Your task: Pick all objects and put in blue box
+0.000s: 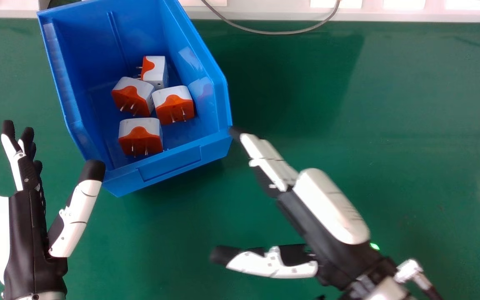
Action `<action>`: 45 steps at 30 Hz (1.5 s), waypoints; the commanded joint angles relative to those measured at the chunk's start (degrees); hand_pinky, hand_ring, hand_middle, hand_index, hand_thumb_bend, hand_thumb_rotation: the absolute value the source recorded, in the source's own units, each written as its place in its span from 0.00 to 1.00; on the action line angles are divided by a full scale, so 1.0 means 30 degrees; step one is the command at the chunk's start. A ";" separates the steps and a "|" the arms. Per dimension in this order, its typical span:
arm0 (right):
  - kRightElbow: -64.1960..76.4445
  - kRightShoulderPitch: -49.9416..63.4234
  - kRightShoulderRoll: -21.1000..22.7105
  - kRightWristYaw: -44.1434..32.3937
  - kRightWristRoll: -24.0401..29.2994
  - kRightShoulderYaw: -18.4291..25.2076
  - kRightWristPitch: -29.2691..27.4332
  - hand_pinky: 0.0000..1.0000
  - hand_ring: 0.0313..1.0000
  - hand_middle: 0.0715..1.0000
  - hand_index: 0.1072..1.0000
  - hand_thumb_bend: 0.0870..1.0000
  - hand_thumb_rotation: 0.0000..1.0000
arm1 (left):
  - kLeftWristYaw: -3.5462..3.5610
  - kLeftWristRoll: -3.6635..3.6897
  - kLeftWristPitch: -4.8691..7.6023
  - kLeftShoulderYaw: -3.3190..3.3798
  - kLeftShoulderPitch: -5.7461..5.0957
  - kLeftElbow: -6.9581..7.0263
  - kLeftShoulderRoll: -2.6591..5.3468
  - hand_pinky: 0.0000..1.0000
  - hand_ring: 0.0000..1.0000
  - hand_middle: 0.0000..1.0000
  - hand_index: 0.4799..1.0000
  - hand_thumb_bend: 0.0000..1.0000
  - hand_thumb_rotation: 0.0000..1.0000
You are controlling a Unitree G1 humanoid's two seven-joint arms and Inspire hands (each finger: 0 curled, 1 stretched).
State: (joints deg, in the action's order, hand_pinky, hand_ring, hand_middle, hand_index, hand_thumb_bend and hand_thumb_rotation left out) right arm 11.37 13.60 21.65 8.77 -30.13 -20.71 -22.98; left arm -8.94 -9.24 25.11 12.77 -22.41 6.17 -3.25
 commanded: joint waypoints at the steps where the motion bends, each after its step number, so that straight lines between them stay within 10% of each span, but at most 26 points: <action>1: 0.0334 0.0326 -0.0375 0.1374 -0.0491 0.1082 -0.0689 0.94 1.00 1.00 1.00 0.43 1.00 | -0.0188 -0.0256 0.0354 0.0156 -0.0240 0.0578 -0.0135 0.98 1.00 1.00 1.00 0.83 0.77; 10: -0.2167 -0.0397 -0.1842 0.3816 -0.1306 0.2965 -0.0510 0.87 1.00 1.00 1.00 0.41 1.00 | -0.0155 -0.0136 0.0502 0.0233 -0.0336 0.0476 -0.0186 0.98 1.00 1.00 1.00 0.85 0.78; 21: -0.2888 -0.2021 -0.4505 -0.1012 0.7946 0.4098 0.0797 0.99 1.00 1.00 1.00 0.52 1.00 | 0.0067 0.0330 0.0652 0.0361 -0.0511 0.0312 -0.0170 0.98 1.00 1.00 1.00 0.83 0.78; 24: -0.2119 -0.1824 -0.5220 -0.2138 1.0208 0.4235 0.1751 0.99 1.00 1.00 1.00 0.57 1.00 | 0.0529 0.1068 0.0362 0.0429 -0.0730 0.0433 -0.0222 0.98 1.00 1.00 1.00 0.83 0.81; 29: -0.2044 -0.2045 -0.5386 -0.3244 1.0936 0.4575 0.2278 1.00 1.00 1.00 1.00 0.57 1.00 | 0.1809 0.3056 -0.0507 0.0473 -0.1262 0.1382 -0.0258 0.96 1.00 1.00 1.00 0.82 0.86; 33: -0.3167 -0.2692 -0.5403 -0.3916 1.0957 0.4975 0.1704 1.00 1.00 1.00 1.00 0.56 1.00 | 0.2598 0.4011 -0.0807 0.0382 -0.1581 0.1982 -0.0251 0.96 1.00 1.00 1.00 0.82 0.86; 39: -0.5595 -0.4085 -0.5849 -0.4589 1.1063 0.5498 0.0451 1.00 1.00 1.00 1.00 0.51 1.00 | 0.3501 0.4594 -0.0069 0.0755 -0.1545 0.1376 -0.0513 0.94 0.99 1.00 1.00 0.80 0.85; 45: -0.7469 -0.5225 -0.6409 -0.4677 1.1070 0.6062 -0.0670 0.95 1.00 1.00 1.00 0.45 1.00 | 0.3445 0.3982 0.0607 0.0792 -0.0816 0.0623 -0.0576 0.91 0.98 1.00 1.00 0.77 0.83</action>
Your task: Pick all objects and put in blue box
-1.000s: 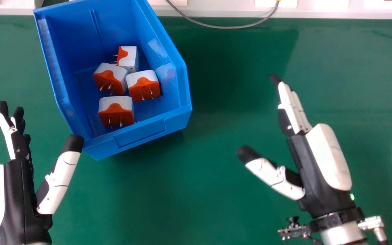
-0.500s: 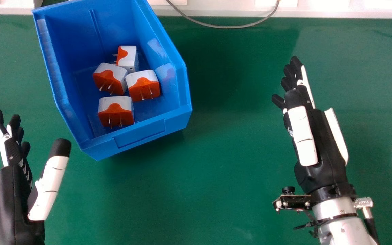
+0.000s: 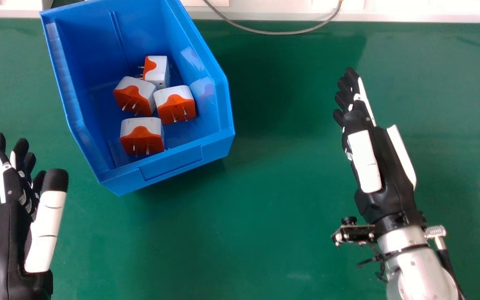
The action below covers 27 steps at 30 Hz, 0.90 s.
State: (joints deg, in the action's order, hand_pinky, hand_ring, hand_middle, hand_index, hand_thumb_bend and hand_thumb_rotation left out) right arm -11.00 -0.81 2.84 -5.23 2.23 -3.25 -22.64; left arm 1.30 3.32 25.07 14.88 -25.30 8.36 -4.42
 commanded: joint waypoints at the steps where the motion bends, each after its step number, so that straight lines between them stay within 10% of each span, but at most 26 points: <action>1: -0.0168 -0.0482 -0.0205 -0.0015 0.0269 0.0327 -0.0924 0.94 1.00 1.00 1.00 0.43 1.00 | 0.0031 -0.0227 0.0751 0.0097 0.0272 -0.0364 -0.0191 0.91 0.98 1.00 1.00 0.78 0.83; 5: -0.0774 -0.0822 -0.0262 -0.0010 0.0216 0.0709 -0.1175 0.92 1.00 1.00 1.00 0.39 1.00 | -0.0097 -0.0254 0.0938 0.0001 0.0754 -0.1167 -0.0017 0.91 0.98 1.00 1.00 0.82 0.84; 17: -0.0629 -0.0526 -0.0393 -0.0326 0.0809 0.1511 -0.1268 0.95 1.00 1.00 1.00 0.32 1.00 | -0.0342 -0.0393 0.0709 -0.0590 0.1555 -0.1290 0.0551 0.83 0.91 0.94 0.92 0.78 0.73; 27: -0.1009 -0.0592 -0.0424 -0.0832 0.1124 0.1624 -0.0816 0.98 1.00 1.00 1.00 0.40 1.00 | -0.0111 -0.0240 0.2327 -0.0363 0.1437 -0.2087 0.0466 0.77 0.88 0.92 0.86 0.81 0.68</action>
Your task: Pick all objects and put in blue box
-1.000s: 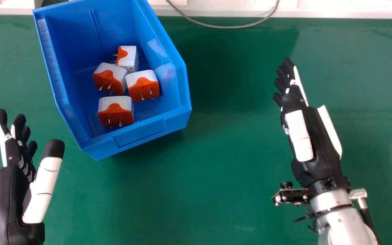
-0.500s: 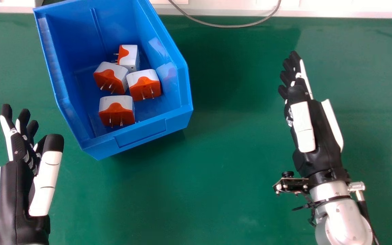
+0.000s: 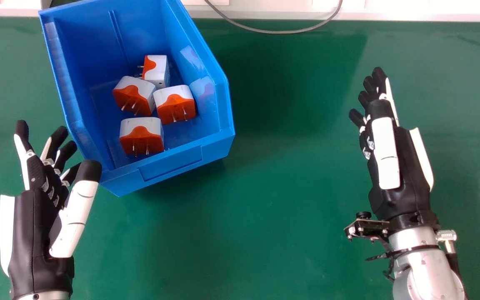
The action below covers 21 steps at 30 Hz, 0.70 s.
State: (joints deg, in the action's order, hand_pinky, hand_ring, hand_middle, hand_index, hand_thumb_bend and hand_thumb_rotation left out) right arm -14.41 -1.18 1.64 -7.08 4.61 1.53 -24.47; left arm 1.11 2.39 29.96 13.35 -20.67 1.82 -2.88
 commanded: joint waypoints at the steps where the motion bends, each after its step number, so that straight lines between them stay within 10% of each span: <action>1: -0.0050 -0.0643 -0.0010 -0.0387 0.0348 -0.0007 -0.0303 0.99 1.00 1.00 1.00 0.43 1.00 | -0.0087 0.0064 0.0885 0.0226 -0.0177 -0.0011 -0.0052 0.75 0.87 0.90 0.83 0.83 0.66; 9: -0.1276 -0.1378 0.0088 -0.1326 0.0100 -0.0078 -0.0920 1.00 1.00 1.00 1.00 0.45 1.00 | -0.0715 -0.0405 0.1788 0.0474 -0.1179 -0.0147 0.0368 0.70 0.83 0.87 0.75 0.87 0.60; 14: -0.1274 -0.1506 0.0248 -0.1220 -0.0337 -0.0104 -0.0883 1.00 1.00 1.00 1.00 0.38 1.00 | -0.1464 -0.1224 0.1884 0.0508 -0.1651 -0.0112 0.0755 0.69 0.83 0.87 0.75 0.89 0.62; 21: -0.1262 -0.1528 0.0344 -0.0708 -0.0925 -0.0034 -0.0988 1.00 1.00 1.00 1.00 0.35 1.00 | -0.3101 -0.3816 0.1896 0.0645 -0.2073 0.0093 0.0987 0.73 0.87 0.91 0.80 0.89 0.68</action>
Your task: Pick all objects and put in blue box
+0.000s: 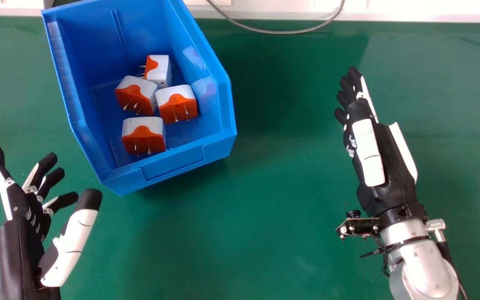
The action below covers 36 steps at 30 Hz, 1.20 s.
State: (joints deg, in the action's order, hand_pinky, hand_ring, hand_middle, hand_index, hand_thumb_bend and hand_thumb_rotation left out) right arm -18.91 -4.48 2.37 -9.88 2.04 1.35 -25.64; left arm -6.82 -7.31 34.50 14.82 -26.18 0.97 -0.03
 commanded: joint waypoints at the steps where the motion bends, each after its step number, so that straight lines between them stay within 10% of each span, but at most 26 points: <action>1: 0.0217 -0.0426 0.0077 0.0355 -0.0189 0.0044 -0.0641 1.00 1.00 1.00 1.00 0.35 1.00 | -0.0740 -0.1006 0.0324 0.0190 -0.0287 0.0401 0.0026 0.74 0.88 0.92 0.81 0.90 0.70; 8: -0.0197 -0.0475 0.0221 0.1041 -0.0919 0.0034 -0.1083 1.00 1.00 1.00 1.00 0.39 1.00 | -0.1491 -0.2588 0.0051 -0.0050 -0.0369 0.0154 -0.0400 0.79 0.92 0.96 0.88 0.92 0.76; 24: 0.0153 -0.0235 0.0113 0.1267 -0.0936 -0.0213 -0.0839 1.00 1.00 1.00 1.00 0.89 1.00 | -0.1816 -0.2967 0.0183 -0.0439 -0.0457 -0.0134 -0.1044 0.92 1.00 1.00 1.00 1.00 0.90; 30: 0.0173 -0.0165 0.0162 0.1229 -0.0665 -0.0025 -0.0756 1.00 1.00 1.00 1.00 0.90 1.00 | -0.2484 -0.3253 0.0200 -0.0213 -0.0694 0.0156 -0.0861 0.93 1.00 1.00 0.99 1.00 0.93; 32: 0.0209 -0.0129 0.0155 0.1183 -0.0529 0.0045 -0.0718 1.00 1.00 1.00 1.00 0.90 1.00 | -0.3500 -0.3897 0.0136 -0.0001 -0.0681 0.0297 -0.0503 0.90 0.98 0.99 0.96 1.00 0.93; 34: 0.0202 -0.0093 0.0136 0.1147 -0.0412 0.0110 -0.0737 1.00 1.00 1.00 1.00 0.90 1.00 | -0.5450 -0.5032 0.0037 0.0469 -0.0476 0.0418 0.0291 0.90 0.97 0.98 0.95 1.00 0.93; 36: 0.0161 -0.0073 0.0120 0.1160 -0.0406 0.0151 -0.0771 1.00 1.00 1.00 1.00 0.87 1.00 | -0.7481 -0.5965 -0.0021 0.0844 0.0014 0.0202 0.1071 0.63 0.75 0.77 0.56 0.85 0.97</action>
State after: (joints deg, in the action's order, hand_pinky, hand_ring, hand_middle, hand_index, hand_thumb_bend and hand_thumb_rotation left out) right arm -20.00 -4.72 2.54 -6.50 -0.08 1.51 -27.13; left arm -25.46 -23.84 34.27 16.23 -26.74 0.75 2.05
